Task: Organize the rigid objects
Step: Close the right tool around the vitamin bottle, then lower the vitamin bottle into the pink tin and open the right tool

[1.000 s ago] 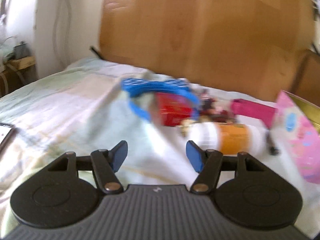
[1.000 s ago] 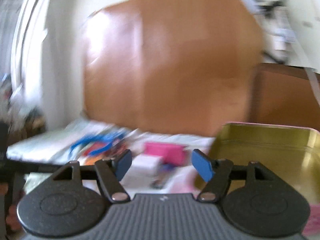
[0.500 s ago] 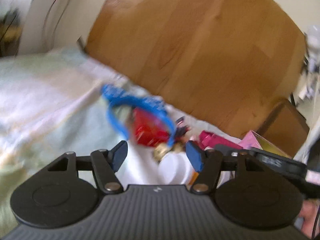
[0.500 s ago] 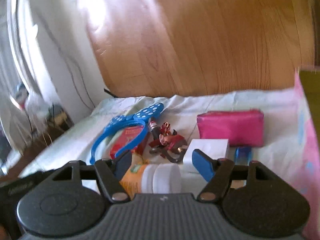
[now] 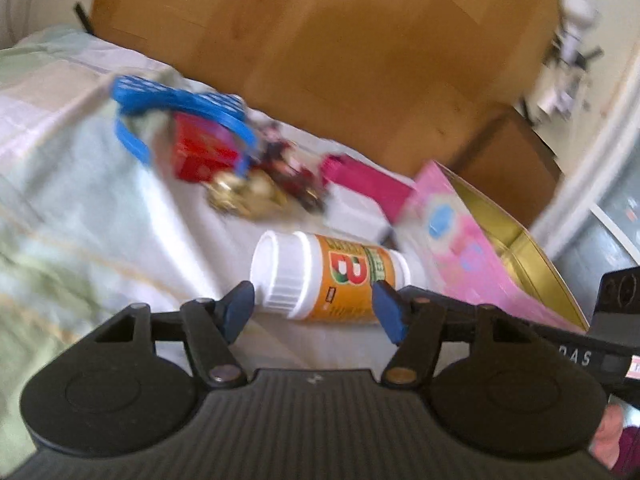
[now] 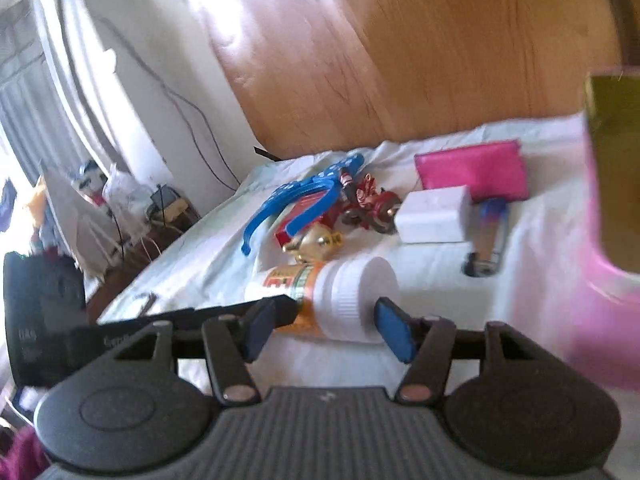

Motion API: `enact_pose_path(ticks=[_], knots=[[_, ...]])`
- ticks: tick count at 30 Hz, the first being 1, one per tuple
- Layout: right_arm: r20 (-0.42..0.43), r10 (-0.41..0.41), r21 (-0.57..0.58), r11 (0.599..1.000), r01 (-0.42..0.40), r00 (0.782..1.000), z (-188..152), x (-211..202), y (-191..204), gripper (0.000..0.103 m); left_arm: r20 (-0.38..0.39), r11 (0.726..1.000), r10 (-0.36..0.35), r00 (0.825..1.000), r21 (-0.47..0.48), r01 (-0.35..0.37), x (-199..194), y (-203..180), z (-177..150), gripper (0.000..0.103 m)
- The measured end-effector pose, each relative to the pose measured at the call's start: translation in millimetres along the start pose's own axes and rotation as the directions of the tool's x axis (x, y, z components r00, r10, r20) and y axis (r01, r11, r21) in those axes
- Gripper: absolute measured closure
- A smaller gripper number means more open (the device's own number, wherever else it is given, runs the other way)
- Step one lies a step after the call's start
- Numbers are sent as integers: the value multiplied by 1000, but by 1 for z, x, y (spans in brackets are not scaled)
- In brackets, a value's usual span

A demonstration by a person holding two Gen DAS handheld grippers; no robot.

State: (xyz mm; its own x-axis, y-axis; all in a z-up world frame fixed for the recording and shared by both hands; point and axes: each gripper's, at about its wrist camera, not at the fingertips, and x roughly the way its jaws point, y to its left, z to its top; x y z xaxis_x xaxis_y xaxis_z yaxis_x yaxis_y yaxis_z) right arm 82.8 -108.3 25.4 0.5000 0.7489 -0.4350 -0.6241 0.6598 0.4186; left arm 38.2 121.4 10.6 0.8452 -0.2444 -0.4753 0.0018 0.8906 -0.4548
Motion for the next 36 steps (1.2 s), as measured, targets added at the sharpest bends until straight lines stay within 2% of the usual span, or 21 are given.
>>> enact_pose_path(ticks=[5, 10, 11, 13, 15, 17, 18, 20, 21, 23, 26, 29, 32, 36], knots=[[17, -28, -27, 999, 28, 999, -18, -44, 3, 43, -47, 994, -68, 997, 83, 72, -6, -24, -11, 36], [35, -61, -81, 995, 64, 998, -45, -88, 7, 41, -107, 967, -157, 982, 185, 175, -19, -45, -24, 34], [37, -74, -104, 992, 78, 997, -49, -93, 7, 39, -99, 961, -159, 982, 213, 177, -24, -47, -24, 30], [54, -128, -175, 975, 135, 990, -54, -100, 9, 29, -66, 957, -138, 988, 249, 151, -29, -44, -20, 25], [68, -181, -245, 950, 193, 981, -54, -99, 8, 26, -65, 964, -123, 990, 228, 135, -27, -37, -11, 25], [62, -192, -303, 931, 202, 979, -52, -93, 8, 25, -94, 969, -168, 981, 165, 182, -19, -27, -2, 27], [47, -182, -330, 925, 187, 982, -50, -87, 8, 23, -110, 970, -185, 977, 139, 200, -14, -24, 0, 27], [11, -159, -371, 916, 151, 987, -49, -75, 9, 23, -143, 972, -191, 971, 110, 207, -6, -22, -3, 37], [-4, -150, -395, 909, 136, 989, -49, -68, 11, 23, -166, 970, -200, 966, 106, 219, -1, -23, -6, 37], [-33, -145, -428, 896, 117, 989, -51, -55, 15, 31, -184, 962, -236, 954, 92, 256, 6, -27, -12, 36], [-32, -168, -440, 887, 137, 985, -52, -50, 20, 36, -148, 964, -206, 967, 138, 227, 0, -38, -9, 38], [42, -179, -439, 880, 179, 983, -52, -67, 20, 37, -124, 950, -233, 965, 182, 253, -4, -58, 6, 41], [161, -220, -426, 864, 269, 962, -39, -94, 17, 37, -77, 919, -275, 958, 272, 286, -2, -95, 24, 41], [271, -327, -385, 825, 414, 905, -20, -120, -3, 37, -41, 869, -320, 947, 386, 310, 23, -149, 37, 42]])
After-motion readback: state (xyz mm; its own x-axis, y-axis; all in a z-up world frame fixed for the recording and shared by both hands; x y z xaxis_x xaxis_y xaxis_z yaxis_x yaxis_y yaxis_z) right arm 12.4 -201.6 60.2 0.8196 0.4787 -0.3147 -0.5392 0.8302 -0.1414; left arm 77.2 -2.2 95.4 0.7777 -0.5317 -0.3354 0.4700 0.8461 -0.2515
